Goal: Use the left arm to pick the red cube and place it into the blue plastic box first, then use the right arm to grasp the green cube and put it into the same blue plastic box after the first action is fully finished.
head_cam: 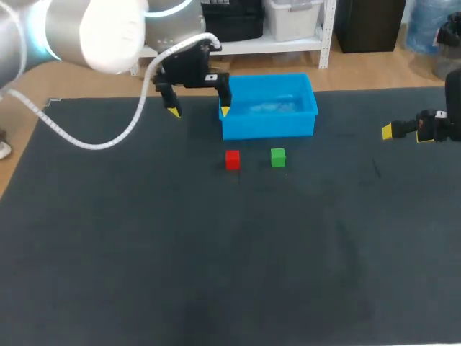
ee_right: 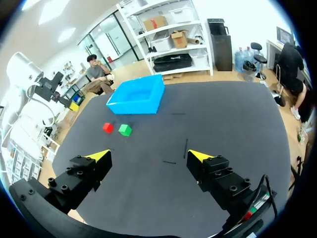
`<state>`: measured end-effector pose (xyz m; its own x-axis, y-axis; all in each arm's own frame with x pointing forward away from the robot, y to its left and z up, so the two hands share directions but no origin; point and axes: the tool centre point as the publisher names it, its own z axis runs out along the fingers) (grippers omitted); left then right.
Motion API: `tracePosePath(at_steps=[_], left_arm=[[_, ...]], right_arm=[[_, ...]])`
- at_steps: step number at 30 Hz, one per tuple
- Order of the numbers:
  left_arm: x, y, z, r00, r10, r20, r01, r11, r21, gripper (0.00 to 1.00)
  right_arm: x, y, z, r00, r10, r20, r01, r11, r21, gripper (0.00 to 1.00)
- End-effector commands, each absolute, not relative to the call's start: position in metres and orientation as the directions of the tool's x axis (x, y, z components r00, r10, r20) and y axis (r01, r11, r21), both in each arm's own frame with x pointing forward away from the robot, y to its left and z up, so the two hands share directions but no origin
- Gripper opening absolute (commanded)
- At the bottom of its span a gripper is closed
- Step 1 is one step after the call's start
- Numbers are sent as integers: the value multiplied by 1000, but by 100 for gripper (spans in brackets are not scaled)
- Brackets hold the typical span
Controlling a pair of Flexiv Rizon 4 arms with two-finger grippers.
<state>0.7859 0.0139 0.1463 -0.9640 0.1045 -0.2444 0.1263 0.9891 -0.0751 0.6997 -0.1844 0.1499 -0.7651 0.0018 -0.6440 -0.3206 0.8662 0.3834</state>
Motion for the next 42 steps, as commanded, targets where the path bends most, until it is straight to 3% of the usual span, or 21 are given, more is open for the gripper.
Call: tracePosePath(at_steps=[1, 42], left_arm=[[791, 4, 142, -968, 103, -227, 119, 991, -56, 100], [786, -32, 88, -993, 99, -62, 99, 995, 1, 100]], right_arm=[[700, -185, 150, -765, 1, -643, -321, 866, 383, 100], [700, -185, 150, -765, 1, -643, -321, 866, 383, 100]])
